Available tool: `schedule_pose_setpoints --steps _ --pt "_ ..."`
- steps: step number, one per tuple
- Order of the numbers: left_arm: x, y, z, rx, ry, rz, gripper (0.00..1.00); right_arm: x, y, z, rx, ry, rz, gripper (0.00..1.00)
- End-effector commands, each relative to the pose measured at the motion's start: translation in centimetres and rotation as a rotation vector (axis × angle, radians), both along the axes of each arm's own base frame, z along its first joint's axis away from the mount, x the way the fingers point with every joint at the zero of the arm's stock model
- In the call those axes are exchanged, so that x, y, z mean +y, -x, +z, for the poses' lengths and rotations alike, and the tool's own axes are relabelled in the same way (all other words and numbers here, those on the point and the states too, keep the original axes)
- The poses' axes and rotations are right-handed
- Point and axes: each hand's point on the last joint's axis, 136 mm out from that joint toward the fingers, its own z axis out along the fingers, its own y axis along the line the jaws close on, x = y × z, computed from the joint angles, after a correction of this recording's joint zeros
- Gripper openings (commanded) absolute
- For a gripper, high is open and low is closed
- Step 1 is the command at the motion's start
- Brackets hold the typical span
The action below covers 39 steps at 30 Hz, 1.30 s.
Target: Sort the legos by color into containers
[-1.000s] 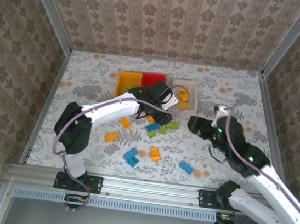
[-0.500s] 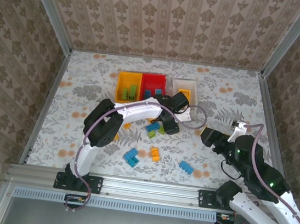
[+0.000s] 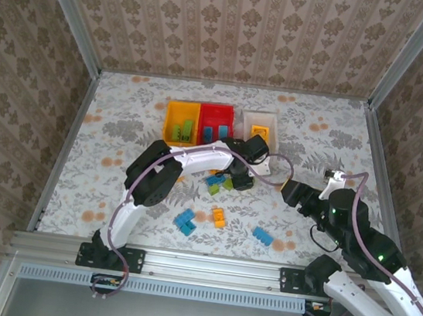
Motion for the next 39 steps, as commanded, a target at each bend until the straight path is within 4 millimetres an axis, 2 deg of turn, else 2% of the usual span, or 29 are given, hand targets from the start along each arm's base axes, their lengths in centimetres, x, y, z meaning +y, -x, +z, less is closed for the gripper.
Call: schedule_pose_setpoints --steps 1,5,7,12,16,18,20,21,25,29,33,36,39 --pt "-0.2 0.2 0.5 0.001 0.006 -0.002 0.33 0.3 -0.1 0.0 0.004 -0.025 0.001 0.75" --pt "0.0 0.3 0.4 -0.003 0.0 0.008 0.25 0.3 -0.1 0.0 0.005 -0.025 0.002 0.75" --pt "-0.1 0.1 1.2 -0.02 0.016 0.024 0.23 0.3 -0.1 0.0 0.005 -0.022 0.001 0.75" --pt "-0.1 -0.7 6.0 -0.072 0.12 0.095 0.22 0.5 -0.2 0.4 -0.01 -0.016 0.019 0.75" --pt "1.2 -1.2 10.2 -0.109 0.209 0.178 0.22 1.5 -0.4 0.8 -0.03 0.005 0.076 0.76" --pt "2.7 -1.8 12.0 -0.118 0.251 0.248 0.22 2.8 -0.6 1.2 -0.047 0.01 0.143 0.76" --pt "5.0 -3.0 13.6 -0.127 0.286 0.343 0.22 4.9 -0.9 1.4 -0.056 0.019 0.243 0.74" --pt "6.5 -3.7 14.3 -0.129 0.304 0.4 0.22 6.1 -1.1 1.1 -0.038 0.035 0.297 0.73" --pt "13.1 -7.0 16.1 -0.126 0.368 0.664 0.23 10.8 -2.6 1.9 -0.082 0.133 0.423 0.73" --pt "19.1 -10.4 16.2 -0.109 0.386 0.913 0.22 15.4 -5.1 2.5 -0.101 0.146 0.471 0.73" --pt "23.0 -13.9 14.8 -0.084 0.367 1.077 0.21 18.5 -8.0 2.3 -0.071 0.145 0.447 0.72" --pt "24.4 -16.1 13.0 -0.049 0.321 1.159 0.21 19.9 -9.7 1.8 -0.039 0.148 0.425 0.72" --pt "24.3 -18.0 11.5 -0.009 0.288 1.187 0.22 20.9 -10.4 1.4 -0.017 0.137 0.424 0.72"
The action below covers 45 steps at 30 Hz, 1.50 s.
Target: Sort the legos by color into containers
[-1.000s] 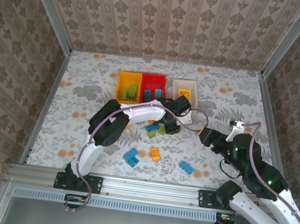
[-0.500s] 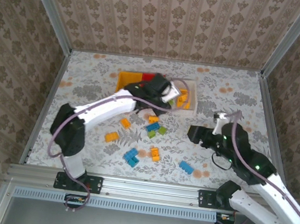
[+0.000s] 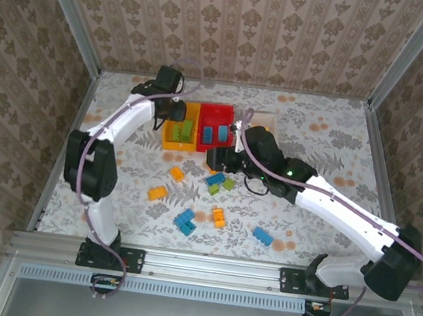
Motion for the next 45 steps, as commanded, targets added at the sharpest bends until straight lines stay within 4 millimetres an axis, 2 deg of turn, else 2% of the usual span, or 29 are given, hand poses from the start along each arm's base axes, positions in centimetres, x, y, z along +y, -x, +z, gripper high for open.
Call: schedule_pose_setpoints --steps 1,5,10,15,21,24,26,28,30,31,32,35,39,42,45 --pt "0.1 -1.1 -1.7 0.085 -0.006 0.058 0.22 1.1 -1.0 1.8 -0.023 -0.053 -0.023 0.72" --pt "0.2 -2.3 -3.5 0.135 -0.016 0.098 0.26 0.9 -1.1 1.1 -0.003 -0.055 -0.038 0.72" --pt "-0.2 -2.5 -3.7 0.146 0.011 0.105 0.42 0.6 -0.7 0.0 0.02 -0.04 -0.042 0.73" --pt "-0.7 -1.8 -2.1 0.119 0.036 0.088 0.45 0.2 -0.2 -1.1 0.032 -0.015 -0.035 0.74" --pt "-0.3 -0.4 0.0 0.076 0.061 0.088 0.49 -0.7 0.7 -3.2 0.054 0.041 -0.018 0.74" --pt "0.0 1.1 2.8 0.021 0.092 0.108 0.48 -1.5 1.5 -4.9 0.078 0.112 -0.025 0.71" --pt "0.0 2.8 4.5 -0.017 0.128 0.12 0.48 -2.1 2.7 -6.9 0.132 0.175 -0.032 0.69" --pt "-0.5 5.4 6.1 -0.05 0.171 0.115 0.48 -2.4 4.4 -9.3 0.19 0.248 -0.04 0.68" --pt "-1.1 8.3 6.6 -0.067 0.194 0.111 0.48 -2.8 6.3 -11.5 0.267 0.311 -0.05 0.67" --pt "-2.2 10.5 6.9 -0.08 0.21 0.084 0.48 -2.7 7.2 -13.3 0.315 0.36 -0.054 0.67" --pt "-2.6 12.2 7.0 -0.091 0.22 0.079 0.48 -2.8 7.9 -14.2 0.337 0.386 -0.057 0.67" --pt "-3.2 17.4 6.6 -0.112 0.263 0.076 0.48 -2.4 9.8 -17.1 0.406 0.451 -0.064 0.7" --pt "-1.9 23.3 4.1 -0.051 0.264 0.119 0.49 -1.9 10.5 -20.2 0.478 0.473 -0.068 0.72" --pt "-1.2 26.5 2.6 -0.011 0.28 0.13 0.49 -1.9 10.5 -21.8 0.502 0.512 -0.075 0.72" --pt "-0.6 28.7 1.4 0.019 0.291 0.135 0.49 -1.9 10.5 -23.1 0.514 0.532 -0.083 0.67"
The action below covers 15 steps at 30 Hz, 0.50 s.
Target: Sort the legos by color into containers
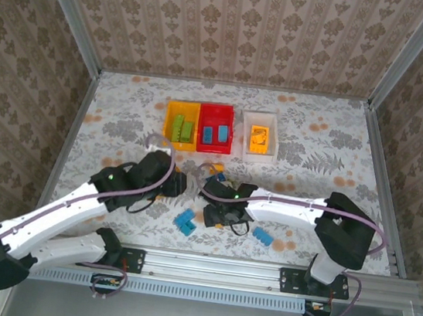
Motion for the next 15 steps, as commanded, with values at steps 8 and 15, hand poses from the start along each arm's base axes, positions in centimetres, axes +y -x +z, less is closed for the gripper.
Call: schedule_pose_setpoints --steps 8,15 --pt "2.0 2.6 -1.3 0.024 -0.002 0.092 0.49 -0.5 -0.6 -2.4 0.004 0.061 -0.044 0.4" --pt "-2.1 2.0 1.2 -0.043 0.123 -0.031 0.5 -3.1 -3.4 3.4 -0.169 0.058 -0.088 0.24"
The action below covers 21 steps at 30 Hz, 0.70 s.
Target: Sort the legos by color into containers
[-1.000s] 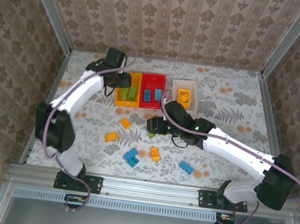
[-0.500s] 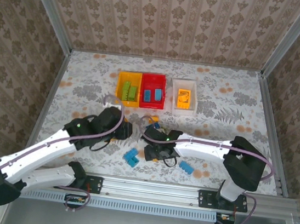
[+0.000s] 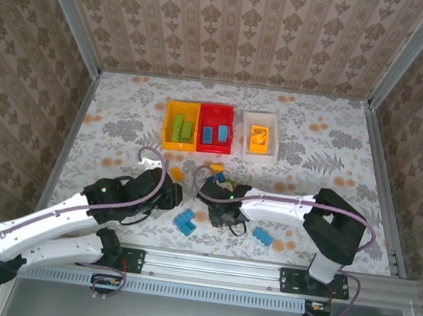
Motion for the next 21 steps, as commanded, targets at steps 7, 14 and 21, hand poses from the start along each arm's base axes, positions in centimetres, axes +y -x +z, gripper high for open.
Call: schedule_pose_setpoints --steps 7,14,21 --pt "-7.9 -3.0 6.4 -0.155 0.131 -0.159 0.5 -8.3 -11.5 9.7 -0.192 -0.078 -0.194 0.25" --pt "-12.5 -5.8 8.4 -0.205 0.135 -0.204 0.5 -10.4 -22.9 11.2 -0.161 -0.158 -0.302 0.26" --pt "-14.8 -7.2 8.4 -0.215 0.124 -0.227 0.5 -11.0 -29.3 8.5 -0.067 -0.193 -0.373 0.27"
